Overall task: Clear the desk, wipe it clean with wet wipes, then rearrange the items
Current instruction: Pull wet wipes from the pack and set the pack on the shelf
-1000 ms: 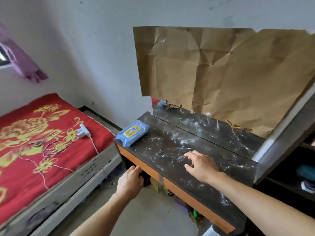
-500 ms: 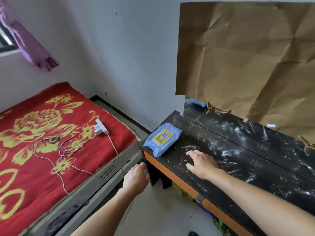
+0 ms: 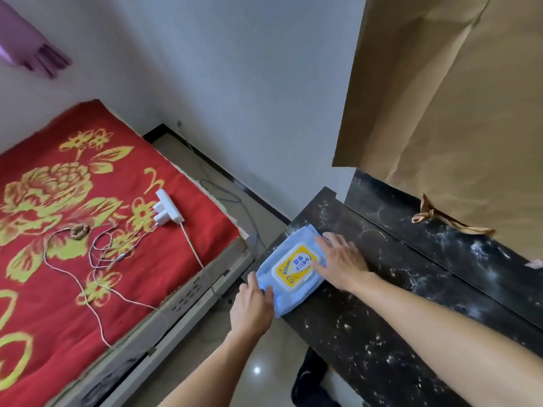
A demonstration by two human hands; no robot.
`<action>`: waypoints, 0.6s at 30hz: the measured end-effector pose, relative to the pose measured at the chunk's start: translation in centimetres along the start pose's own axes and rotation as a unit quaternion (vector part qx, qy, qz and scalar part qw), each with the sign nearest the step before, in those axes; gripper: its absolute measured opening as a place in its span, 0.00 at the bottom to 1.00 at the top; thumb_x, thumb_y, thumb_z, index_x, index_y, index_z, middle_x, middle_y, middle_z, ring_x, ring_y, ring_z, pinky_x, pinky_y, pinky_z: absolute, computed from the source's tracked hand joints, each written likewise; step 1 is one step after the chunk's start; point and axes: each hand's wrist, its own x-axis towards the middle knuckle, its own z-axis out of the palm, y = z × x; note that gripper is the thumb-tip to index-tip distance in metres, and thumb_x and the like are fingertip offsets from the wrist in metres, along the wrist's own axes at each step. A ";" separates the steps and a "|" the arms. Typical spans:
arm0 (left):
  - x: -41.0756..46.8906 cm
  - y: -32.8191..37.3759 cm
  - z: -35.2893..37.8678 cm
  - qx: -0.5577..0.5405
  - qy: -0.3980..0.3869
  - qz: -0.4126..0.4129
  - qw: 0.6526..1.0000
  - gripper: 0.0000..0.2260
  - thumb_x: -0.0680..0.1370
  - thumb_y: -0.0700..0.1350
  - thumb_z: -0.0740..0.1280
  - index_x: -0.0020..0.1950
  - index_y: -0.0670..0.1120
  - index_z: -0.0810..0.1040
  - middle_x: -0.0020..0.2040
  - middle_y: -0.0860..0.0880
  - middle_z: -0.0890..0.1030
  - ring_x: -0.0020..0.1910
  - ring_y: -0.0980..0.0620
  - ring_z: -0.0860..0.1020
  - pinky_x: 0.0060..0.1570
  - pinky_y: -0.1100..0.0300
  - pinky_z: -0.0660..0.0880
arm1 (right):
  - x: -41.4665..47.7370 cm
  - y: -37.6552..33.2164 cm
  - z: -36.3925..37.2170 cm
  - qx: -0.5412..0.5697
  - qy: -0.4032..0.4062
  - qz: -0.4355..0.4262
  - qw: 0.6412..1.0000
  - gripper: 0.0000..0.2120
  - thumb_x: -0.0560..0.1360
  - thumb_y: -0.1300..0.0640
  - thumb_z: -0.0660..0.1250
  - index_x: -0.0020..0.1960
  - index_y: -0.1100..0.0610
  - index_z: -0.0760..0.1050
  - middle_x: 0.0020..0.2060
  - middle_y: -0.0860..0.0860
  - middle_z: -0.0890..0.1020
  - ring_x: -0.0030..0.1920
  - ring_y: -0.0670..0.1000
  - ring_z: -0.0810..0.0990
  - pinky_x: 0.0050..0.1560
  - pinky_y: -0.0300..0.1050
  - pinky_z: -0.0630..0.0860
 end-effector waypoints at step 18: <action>4.0 1.5 0.5 -0.156 0.008 -0.039 0.987 0.13 0.80 0.48 0.57 0.63 0.48 0.66 0.59 0.45 0.72 0.53 0.43 0.75 0.47 0.57 0.64 | -0.4 -3.5 2.7 0.147 -0.054 0.164 0.974 0.31 0.76 0.37 0.56 0.74 0.44 0.51 0.61 0.56 0.74 0.56 0.63 0.76 0.55 0.52 0.71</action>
